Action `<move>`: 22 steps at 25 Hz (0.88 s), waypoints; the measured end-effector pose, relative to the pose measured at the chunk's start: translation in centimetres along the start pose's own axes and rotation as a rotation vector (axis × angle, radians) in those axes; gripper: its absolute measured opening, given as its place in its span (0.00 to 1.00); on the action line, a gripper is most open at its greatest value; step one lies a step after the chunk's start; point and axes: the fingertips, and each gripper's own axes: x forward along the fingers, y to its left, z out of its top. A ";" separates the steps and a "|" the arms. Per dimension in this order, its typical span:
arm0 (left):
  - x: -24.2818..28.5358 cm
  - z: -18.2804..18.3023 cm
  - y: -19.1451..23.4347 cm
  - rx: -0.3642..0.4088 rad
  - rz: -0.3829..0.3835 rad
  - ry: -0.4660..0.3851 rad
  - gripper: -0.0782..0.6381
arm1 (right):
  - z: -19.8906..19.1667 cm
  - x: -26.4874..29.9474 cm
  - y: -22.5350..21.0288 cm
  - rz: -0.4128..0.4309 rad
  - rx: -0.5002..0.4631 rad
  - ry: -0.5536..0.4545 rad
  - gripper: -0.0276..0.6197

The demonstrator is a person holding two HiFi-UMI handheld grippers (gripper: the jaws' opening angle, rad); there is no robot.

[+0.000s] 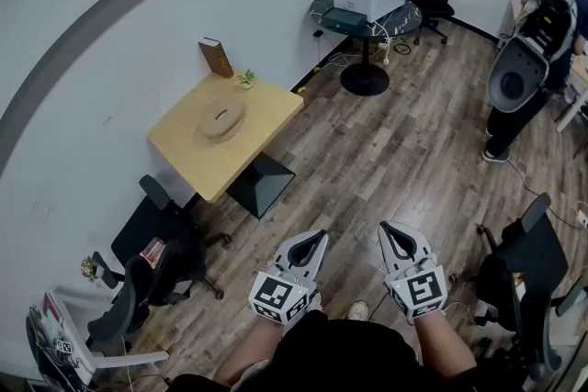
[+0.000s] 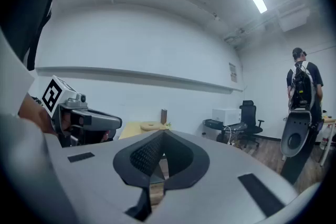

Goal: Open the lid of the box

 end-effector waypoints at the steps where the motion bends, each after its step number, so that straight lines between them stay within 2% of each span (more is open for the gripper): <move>1: -0.1 0.0 0.2 0.000 0.006 0.000 0.14 | 0.0 0.1 0.1 0.000 0.000 -0.001 0.07; 6: -0.7 -0.1 1.4 -0.011 0.032 0.010 0.14 | 0.3 0.6 0.7 -0.003 0.003 -0.005 0.07; 14: -1.3 0.0 3.1 -0.013 0.015 0.006 0.14 | 0.6 2.4 1.5 -0.002 0.025 -0.008 0.07; 22: -2.1 0.5 6.7 -0.021 0.005 0.007 0.14 | 1.7 5.7 1.6 -0.069 0.053 -0.037 0.07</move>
